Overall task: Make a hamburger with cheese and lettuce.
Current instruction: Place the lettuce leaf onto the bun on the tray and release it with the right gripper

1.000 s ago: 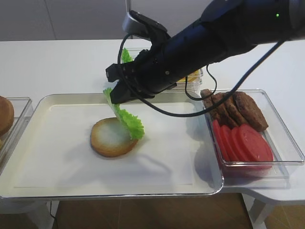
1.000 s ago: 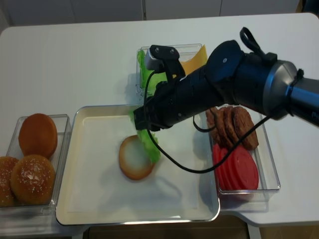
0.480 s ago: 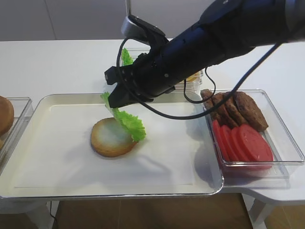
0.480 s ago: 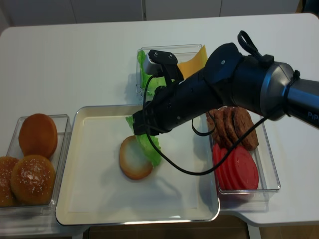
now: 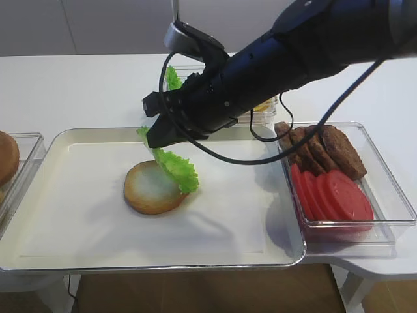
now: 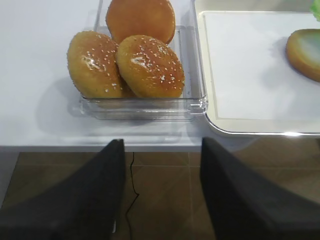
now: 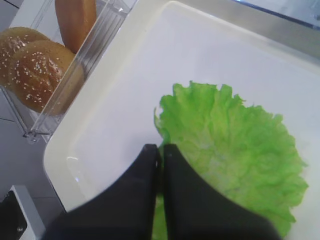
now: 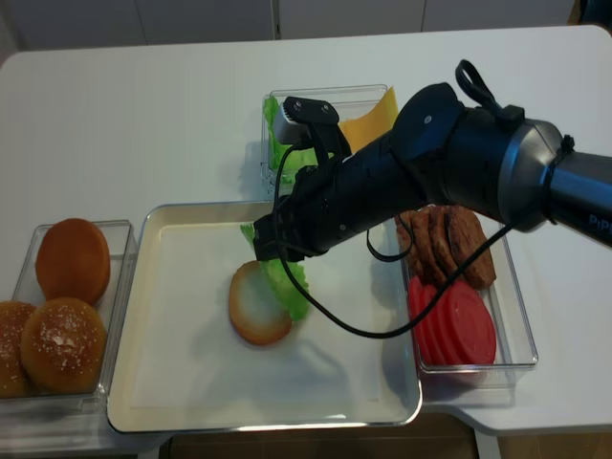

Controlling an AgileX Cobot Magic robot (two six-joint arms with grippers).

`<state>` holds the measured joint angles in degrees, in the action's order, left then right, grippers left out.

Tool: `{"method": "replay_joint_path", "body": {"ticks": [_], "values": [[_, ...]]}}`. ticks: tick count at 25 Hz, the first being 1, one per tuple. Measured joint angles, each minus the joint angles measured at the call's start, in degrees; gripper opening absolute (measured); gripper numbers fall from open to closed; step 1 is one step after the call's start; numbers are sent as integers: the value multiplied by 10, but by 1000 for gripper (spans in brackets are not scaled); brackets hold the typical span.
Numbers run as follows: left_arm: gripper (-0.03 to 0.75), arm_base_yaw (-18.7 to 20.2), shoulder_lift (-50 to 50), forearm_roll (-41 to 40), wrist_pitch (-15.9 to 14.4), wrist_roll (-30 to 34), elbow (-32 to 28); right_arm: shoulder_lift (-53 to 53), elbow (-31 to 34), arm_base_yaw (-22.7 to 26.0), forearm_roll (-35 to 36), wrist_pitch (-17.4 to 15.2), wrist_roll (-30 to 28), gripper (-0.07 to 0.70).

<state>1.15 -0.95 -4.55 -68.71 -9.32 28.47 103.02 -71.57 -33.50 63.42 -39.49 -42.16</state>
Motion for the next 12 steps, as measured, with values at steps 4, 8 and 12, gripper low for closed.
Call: {"method": "replay_joint_path", "body": {"ticks": [4,8,12], "values": [[362,0,0,0,0,0,0,1,0,0,1,-6,-1,16],[362,0,0,0,0,0,0,1,0,0,1,-8,-2,16],[362,0,0,0,0,0,0,1,0,0,8,-10,-9,16]]}}
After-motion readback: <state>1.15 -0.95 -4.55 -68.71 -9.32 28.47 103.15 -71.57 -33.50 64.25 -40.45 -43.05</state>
